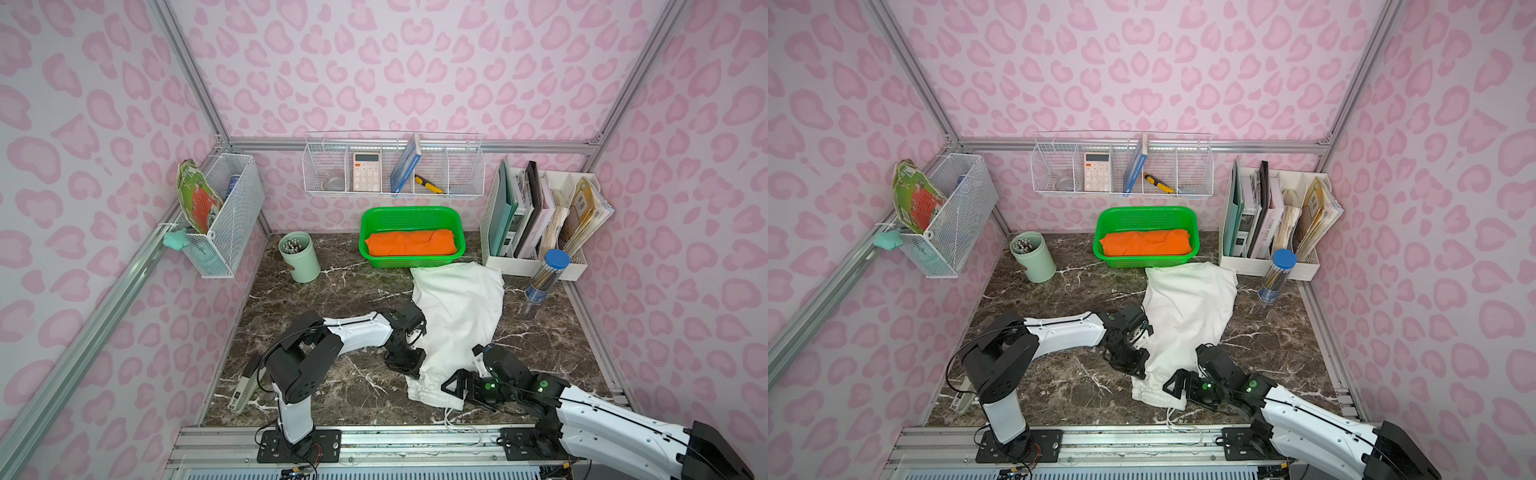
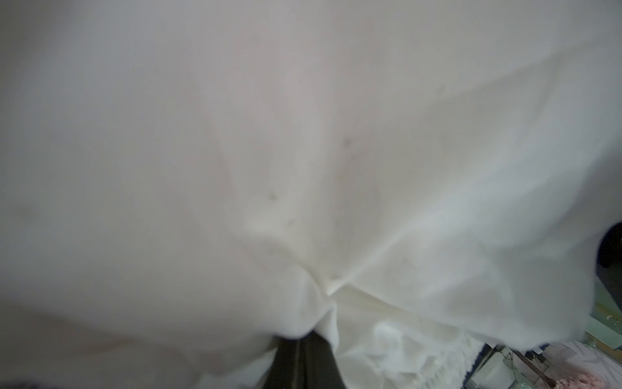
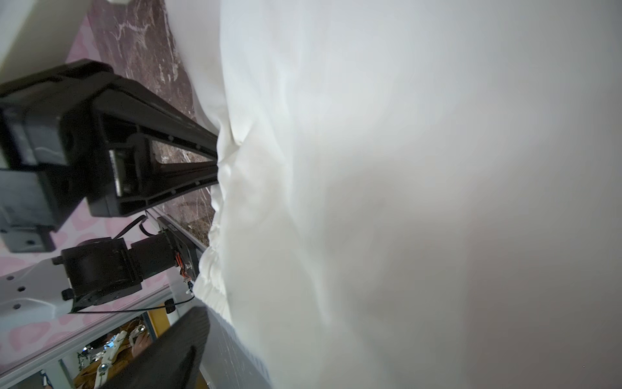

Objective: Roll up the shorts
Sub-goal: Roll the shorts at the center of the board.

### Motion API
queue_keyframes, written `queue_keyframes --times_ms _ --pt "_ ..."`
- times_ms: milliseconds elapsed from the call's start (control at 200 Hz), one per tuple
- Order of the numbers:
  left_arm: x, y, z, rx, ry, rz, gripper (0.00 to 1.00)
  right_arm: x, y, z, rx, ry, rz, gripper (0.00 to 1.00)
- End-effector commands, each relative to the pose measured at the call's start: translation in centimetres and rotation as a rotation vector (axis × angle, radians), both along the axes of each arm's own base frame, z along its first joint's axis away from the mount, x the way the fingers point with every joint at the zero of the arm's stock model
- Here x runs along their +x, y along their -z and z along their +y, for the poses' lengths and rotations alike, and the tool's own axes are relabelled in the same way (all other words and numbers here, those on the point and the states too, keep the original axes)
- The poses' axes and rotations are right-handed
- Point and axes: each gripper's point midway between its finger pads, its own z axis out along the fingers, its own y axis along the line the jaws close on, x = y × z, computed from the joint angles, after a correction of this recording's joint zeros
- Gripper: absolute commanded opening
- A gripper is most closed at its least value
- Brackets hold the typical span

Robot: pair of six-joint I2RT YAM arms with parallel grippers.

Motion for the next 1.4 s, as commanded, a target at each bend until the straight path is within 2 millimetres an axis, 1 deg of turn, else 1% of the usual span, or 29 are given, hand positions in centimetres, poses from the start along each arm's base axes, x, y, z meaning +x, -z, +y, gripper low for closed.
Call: queue_keyframes --times_ms 0,85,175,315,400,525,600,740,875,975,1185,1235,1395 --pt "0.8 1.1 1.7 0.081 -0.050 -0.002 0.00 -1.5 3.3 -2.7 -0.122 0.066 0.104 0.98" --pt "1.3 0.9 2.0 0.102 -0.046 -0.015 0.00 -1.3 3.6 -2.6 -0.108 0.079 0.103 0.98" --pt "1.8 0.7 1.9 0.101 -0.045 -0.017 0.00 -1.1 3.8 -2.4 -0.112 0.079 0.101 0.98" --pt "1.8 1.1 1.7 0.097 -0.049 0.005 0.00 -0.4 3.9 -1.8 -0.104 0.078 0.087 0.92" --pt "1.7 1.2 1.8 0.096 -0.052 0.008 0.00 0.0 4.0 -1.8 -0.112 0.085 0.083 0.87" --pt "1.6 1.3 2.0 0.091 -0.058 0.015 0.00 1.0 3.5 -1.6 -0.096 0.098 0.052 0.77" --pt "1.6 1.3 2.0 0.089 -0.059 0.016 0.00 2.0 3.1 -1.8 -0.085 0.127 0.022 0.69" --pt "1.6 1.3 1.9 0.082 -0.051 0.015 0.00 3.8 2.0 -1.9 -0.040 0.175 -0.032 0.63" --pt "1.6 1.3 1.7 0.076 -0.044 0.019 0.00 4.4 1.7 -1.5 -0.029 0.166 -0.041 0.62" --pt "1.6 1.3 1.6 0.073 -0.044 0.025 0.00 4.3 1.8 -1.0 -0.029 0.133 -0.029 0.63" --pt "1.8 1.3 1.5 0.071 -0.050 0.028 0.00 4.0 2.1 -0.2 -0.023 0.095 -0.011 0.67" --pt "1.8 1.2 1.5 0.068 -0.051 0.028 0.00 4.0 2.1 -0.2 -0.023 0.095 -0.014 0.63" --pt "1.8 1.1 1.3 0.059 -0.048 0.028 0.00 4.5 1.7 0.2 0.002 0.098 -0.034 0.46"
